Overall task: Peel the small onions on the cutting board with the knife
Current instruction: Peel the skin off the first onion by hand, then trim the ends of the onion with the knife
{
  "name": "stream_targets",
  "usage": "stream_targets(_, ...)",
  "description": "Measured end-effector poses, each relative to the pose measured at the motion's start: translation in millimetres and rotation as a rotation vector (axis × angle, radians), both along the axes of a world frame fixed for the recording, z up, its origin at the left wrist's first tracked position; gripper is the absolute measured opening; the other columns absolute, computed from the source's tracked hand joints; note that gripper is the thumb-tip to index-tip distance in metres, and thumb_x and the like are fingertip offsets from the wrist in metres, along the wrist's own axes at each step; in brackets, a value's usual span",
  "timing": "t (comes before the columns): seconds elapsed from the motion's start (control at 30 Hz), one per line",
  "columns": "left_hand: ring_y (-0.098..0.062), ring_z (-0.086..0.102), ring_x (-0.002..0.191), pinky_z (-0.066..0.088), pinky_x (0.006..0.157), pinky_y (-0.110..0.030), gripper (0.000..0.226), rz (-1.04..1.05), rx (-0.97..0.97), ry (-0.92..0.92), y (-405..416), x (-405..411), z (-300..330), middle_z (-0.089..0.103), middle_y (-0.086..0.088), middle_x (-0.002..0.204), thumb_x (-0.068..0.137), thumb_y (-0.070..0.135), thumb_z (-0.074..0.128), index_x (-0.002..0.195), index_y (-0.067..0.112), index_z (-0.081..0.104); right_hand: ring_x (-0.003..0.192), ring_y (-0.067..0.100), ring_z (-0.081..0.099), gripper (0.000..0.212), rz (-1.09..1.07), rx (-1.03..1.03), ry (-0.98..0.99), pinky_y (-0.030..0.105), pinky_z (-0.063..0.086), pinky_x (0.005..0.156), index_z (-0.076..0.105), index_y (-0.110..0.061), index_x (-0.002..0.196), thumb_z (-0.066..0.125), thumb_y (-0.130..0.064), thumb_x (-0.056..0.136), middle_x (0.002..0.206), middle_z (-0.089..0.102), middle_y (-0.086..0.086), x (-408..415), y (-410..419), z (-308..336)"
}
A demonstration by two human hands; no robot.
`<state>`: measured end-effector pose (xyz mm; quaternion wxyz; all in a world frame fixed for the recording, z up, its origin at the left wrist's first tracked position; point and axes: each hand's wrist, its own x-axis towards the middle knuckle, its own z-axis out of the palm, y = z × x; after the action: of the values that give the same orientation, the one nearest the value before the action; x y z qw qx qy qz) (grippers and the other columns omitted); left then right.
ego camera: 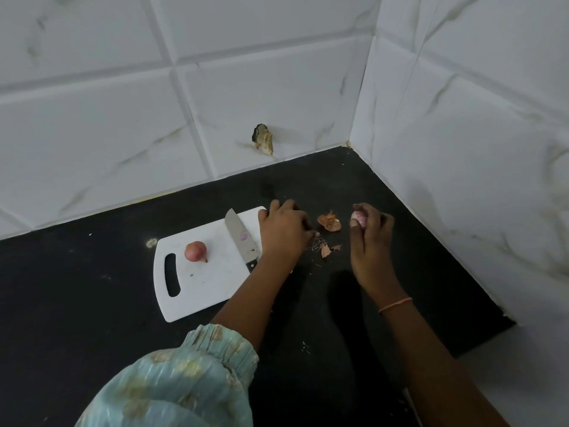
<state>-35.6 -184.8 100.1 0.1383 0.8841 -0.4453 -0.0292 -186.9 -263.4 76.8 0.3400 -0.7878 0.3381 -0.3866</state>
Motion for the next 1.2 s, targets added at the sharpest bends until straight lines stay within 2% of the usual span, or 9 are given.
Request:
stream_targets(0.2,-0.022,0.017,0.151,0.003,0.118,-0.057,0.033,-0.083,0.017,0.21,2,7,2,0.035,0.007,0.158,0.104,0.041,0.044,0.133,0.04,0.059,0.112,0.017,0.051,0.035,0.022,0.066,-0.036,0.012,0.041,0.094,0.047,-0.013,0.133,0.052,-0.018,0.098,0.128,0.036,0.006,3,4,7)
stream_targets(0.3,-0.015,0.037,0.141,0.006,0.12,-0.051,0.017,0.007,-0.192,0.275,6,9,4,0.056,0.011,0.141,0.092,0.045,0.065,0.101,0.034,0.075,0.117,0.012,0.048,0.04,0.061,0.184,-0.096,0.009,0.043,0.093,0.045,-0.014,0.133,0.058,-0.014,0.095,0.13,0.036,-0.001,7,10,16)
stream_targets(0.4,-0.01,0.058,0.113,0.035,0.105,-0.035,0.023,0.104,-0.413,0.381,17,8,11,0.069,0.011,0.115,0.08,0.047,0.078,0.069,0.032,0.063,0.11,0.006,0.052,0.041,0.083,0.247,-0.152,0.004,0.044,0.084,0.05,-0.015,0.126,0.067,-0.011,0.089,0.129,0.041,0.002,15,20,26)
stream_targets(0.5,-0.005,0.066,0.093,0.047,0.072,-0.007,0.027,0.055,-0.556,0.79,36,6,27,0.072,0.002,0.109,0.099,0.044,0.054,0.102,0.023,0.071,0.106,0.006,0.056,0.045,0.099,0.249,-0.217,0.015,0.049,0.086,0.052,-0.017,0.121,0.076,-0.013,0.083,0.125,0.048,0.002,28,37,30)
stream_targets(0.6,-0.015,0.069,0.104,0.057,0.088,-0.025,0.041,0.013,-0.586,1.259,57,0,33,0.069,-0.006,0.12,0.105,0.044,0.041,0.131,0.018,0.059,0.106,0.01,0.058,0.046,0.172,0.188,-0.2,0.024,0.054,0.085,0.053,-0.023,0.116,0.078,-0.013,0.079,0.12,0.05,-0.004,47,62,34)
stream_targets(0.73,-0.025,0.069,0.108,0.055,0.094,-0.039,0.049,0.23,-0.845,1.638,87,7,20,0.07,-0.017,0.117,0.106,0.045,0.033,0.123,0.009,0.061,0.107,0.008,0.06,0.025,0.372,0.119,-0.109,0.03,0.055,0.088,0.061,-0.016,0.118,0.063,-0.02,0.094,0.116,0.057,-0.004,64,80,29)
stream_targets(0.83,-0.027,0.07,0.096,0.052,0.085,-0.038,0.057,0.414,-0.856,1.558,113,23,5,0.074,-0.016,0.102,0.105,0.053,0.028,0.117,0.01,0.063,0.096,0.008,0.064,0.022,0.339,0.178,-0.067,0.03,0.055,0.083,0.063,-0.016,0.115,0.053,-0.027,0.1,0.108,0.065,-0.004,70,93,15)
stream_targets(0.97,-0.019,0.06,0.068,0.047,0.071,-0.032,0.056,0.532,-0.843,1.445,132,31,-9,0.072,-0.011,0.081,0.104,0.054,0.029,0.107,0.011,0.065,0.1,0.014,0.057,0.021,0.358,0.148,0.293,0.033,0.051,0.085,0.062,-0.017,0.111,0.058,-0.031,0.096,0.107,0.058,0.0,85,109,-17)
stream_targets(1.2,-0.017,0.044,0.058,0.036,0.055,-0.027,0.045,0.525,-0.995,1.578,149,37,-13,0.071,-0.015,0.087,0.106,0.043,0.031,0.109,0.013,0.064,0.115,0.029,0.048,0.045,0.403,-0.001,0.711,0.04,0.047,0.091,0.041,-0.014,0.135,0.059,-0.024,0.094,0.128,0.044,0.011,102,125,-40)
